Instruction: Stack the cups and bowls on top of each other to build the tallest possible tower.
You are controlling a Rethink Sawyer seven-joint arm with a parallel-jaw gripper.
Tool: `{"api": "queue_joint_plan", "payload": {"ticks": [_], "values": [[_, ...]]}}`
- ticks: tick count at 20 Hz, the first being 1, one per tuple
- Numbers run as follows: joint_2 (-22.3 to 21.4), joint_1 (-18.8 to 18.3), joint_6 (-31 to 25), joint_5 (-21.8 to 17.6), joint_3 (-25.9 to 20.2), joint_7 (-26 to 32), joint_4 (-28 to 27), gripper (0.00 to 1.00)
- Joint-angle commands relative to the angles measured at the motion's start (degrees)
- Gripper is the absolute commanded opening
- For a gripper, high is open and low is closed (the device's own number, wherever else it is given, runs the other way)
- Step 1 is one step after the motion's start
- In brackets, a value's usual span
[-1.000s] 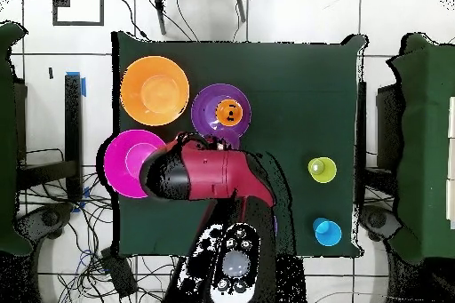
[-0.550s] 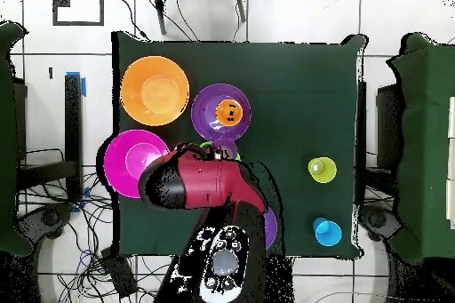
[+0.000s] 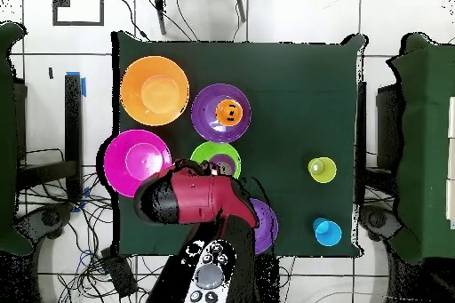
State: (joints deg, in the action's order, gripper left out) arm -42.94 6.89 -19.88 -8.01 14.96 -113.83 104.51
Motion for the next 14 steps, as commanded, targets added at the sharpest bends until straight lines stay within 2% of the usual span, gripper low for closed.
{"api": "queue_joint_plan", "payload": {"ticks": [1, 4, 7, 9, 14], "values": [[-1.2, -1.5, -2.7, 1.3, -4.0, -5.6, 0.1, 0.0], [0.7, -5.3, -1.9, 3.4, -8.2, -4.5, -3.0, 0.0], [2.7, -5.1, -6.3, 3.7, -8.1, -3.5, -8.4, 0.0], [4.5, -3.6, -8.8, 2.6, -6.4, -3.2, -12.1, 0.0], [7.7, -2.4, -8.0, 0.9, -5.2, -3.2, -15.5, 0.0]]}}
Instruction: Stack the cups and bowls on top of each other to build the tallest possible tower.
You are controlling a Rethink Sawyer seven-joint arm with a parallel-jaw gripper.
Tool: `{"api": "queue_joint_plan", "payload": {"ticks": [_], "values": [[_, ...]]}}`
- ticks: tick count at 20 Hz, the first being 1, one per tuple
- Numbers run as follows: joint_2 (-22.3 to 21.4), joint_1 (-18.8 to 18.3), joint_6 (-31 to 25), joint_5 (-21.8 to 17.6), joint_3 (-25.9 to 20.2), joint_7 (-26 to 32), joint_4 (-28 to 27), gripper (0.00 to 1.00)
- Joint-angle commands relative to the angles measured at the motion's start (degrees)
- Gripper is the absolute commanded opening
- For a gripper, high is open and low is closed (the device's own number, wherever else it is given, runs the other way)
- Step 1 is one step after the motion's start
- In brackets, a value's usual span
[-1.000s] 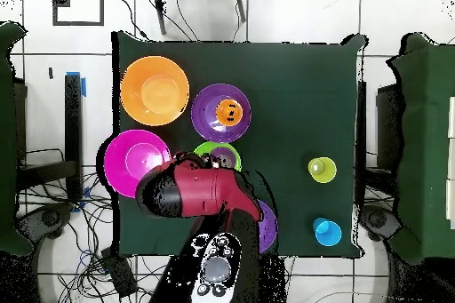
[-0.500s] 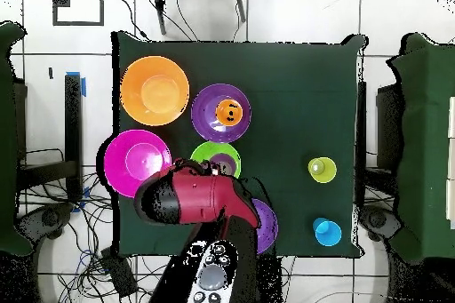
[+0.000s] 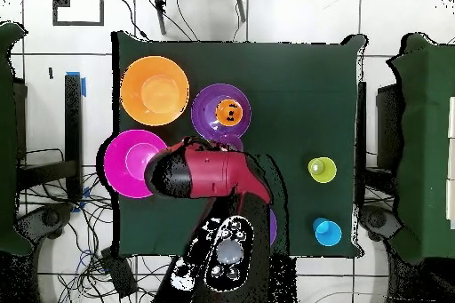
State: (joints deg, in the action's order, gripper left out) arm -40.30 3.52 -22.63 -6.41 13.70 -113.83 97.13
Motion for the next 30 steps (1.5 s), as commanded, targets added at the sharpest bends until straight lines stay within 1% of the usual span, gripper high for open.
{"api": "queue_joint_plan", "payload": {"ticks": [1, 4, 5, 7, 9, 10, 13, 14, 18, 21, 30], "values": [[5.4, 0.6, -4.7, -0.8, -4.2, -3.1, -8.3, 0.0], [6.4, -0.4, -3.4, -0.8, -5.1, -2.6, -9.3, 0.0], [6.7, 0.0, -2.9, -0.9, -4.6, -3.0, -9.9, 0.0], [6.7, -1.4, -0.3, -2.2, -6.9, 0.0, -10.8, 0.0], [7.6, -1.9, 0.2, -2.4, -7.5, 0.5, -12.0, 0.0], [7.9, -1.7, -0.4, -2.1, -6.9, -0.2, -12.4, 0.0], [7.9, -1.6, -0.9, -2.7, -6.9, 0.5, -13.2, 0.0], [7.8, -1.8, -1.4, -2.4, -6.9, 0.4, -13.3, 0.0], [6.9, -2.6, -0.3, -2.4, -7.7, 0.4, -11.8, 0.0], [7.0, -2.6, 1.0, -2.8, -7.7, 0.0, -11.4, 0.0], [6.8, -2.8, 1.6, -2.5, -8.2, -0.4, -11.2, 0.0]]}}
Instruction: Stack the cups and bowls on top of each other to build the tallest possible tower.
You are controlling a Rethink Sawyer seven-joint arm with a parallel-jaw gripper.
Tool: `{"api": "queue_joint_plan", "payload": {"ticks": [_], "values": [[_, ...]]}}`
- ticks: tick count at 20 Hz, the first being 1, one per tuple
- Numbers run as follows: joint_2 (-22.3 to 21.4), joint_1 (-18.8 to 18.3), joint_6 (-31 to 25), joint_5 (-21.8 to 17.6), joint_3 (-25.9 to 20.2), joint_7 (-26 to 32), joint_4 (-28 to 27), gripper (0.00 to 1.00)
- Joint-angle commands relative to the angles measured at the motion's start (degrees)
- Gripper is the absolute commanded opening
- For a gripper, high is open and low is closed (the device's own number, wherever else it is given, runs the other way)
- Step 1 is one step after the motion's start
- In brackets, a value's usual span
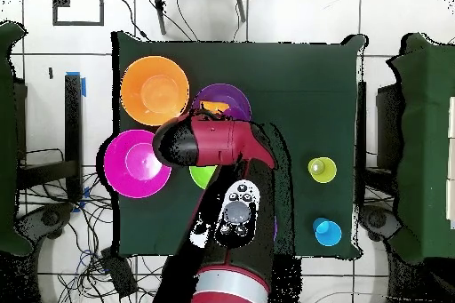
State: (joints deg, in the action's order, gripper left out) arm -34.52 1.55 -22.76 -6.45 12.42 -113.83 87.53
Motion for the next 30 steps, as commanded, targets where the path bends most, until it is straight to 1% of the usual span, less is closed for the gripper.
{"api": "queue_joint_plan", "payload": {"ticks": [1, 12, 18, 22, 27, 30], "values": [[0.8, -1.0, 1.6, -2.3, -7.0, -0.4, -1.4, 0.0], [0.7, -1.2, 1.3, -2.5, -7.5, -0.1, -1.6, 0.0], [1.1, -0.7, 1.4, -3.2, -6.8, -0.2, -2.5, 0.0], [1.1, -1.3, 1.9, -3.3, -7.3, 0.3, -2.2, 0.0], [0.0, -2.5, 0.8, -3.0, -8.5, 1.4, -1.8, 0.0], [-0.1, -2.7, 1.4, -3.1, -8.6, 1.1, -1.5, 0.0]]}}
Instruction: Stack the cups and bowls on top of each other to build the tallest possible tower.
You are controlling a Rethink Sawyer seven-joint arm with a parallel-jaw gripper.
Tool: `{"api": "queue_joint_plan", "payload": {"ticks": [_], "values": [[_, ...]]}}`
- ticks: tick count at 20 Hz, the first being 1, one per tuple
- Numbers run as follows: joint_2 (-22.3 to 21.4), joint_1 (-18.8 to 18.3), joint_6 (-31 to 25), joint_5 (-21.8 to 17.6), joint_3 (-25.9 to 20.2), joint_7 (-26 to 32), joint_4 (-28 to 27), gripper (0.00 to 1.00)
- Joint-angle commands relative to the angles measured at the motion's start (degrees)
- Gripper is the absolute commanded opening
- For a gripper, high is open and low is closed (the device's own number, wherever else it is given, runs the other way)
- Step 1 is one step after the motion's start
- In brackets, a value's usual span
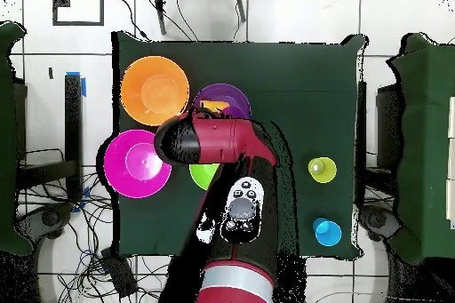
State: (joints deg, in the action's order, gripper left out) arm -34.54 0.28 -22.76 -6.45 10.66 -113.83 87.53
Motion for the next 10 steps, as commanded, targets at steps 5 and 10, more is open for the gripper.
{"api": "queue_joint_plan", "payload": {"ticks": [5, 10], "values": [[0.2, -1.3, 1.9, -3.5, -6.7, 1.0, -1.6, 0.0], [0.2, -1.3, 1.8, -3.5, -6.8, 0.9, -2.1, 1.0]]}}
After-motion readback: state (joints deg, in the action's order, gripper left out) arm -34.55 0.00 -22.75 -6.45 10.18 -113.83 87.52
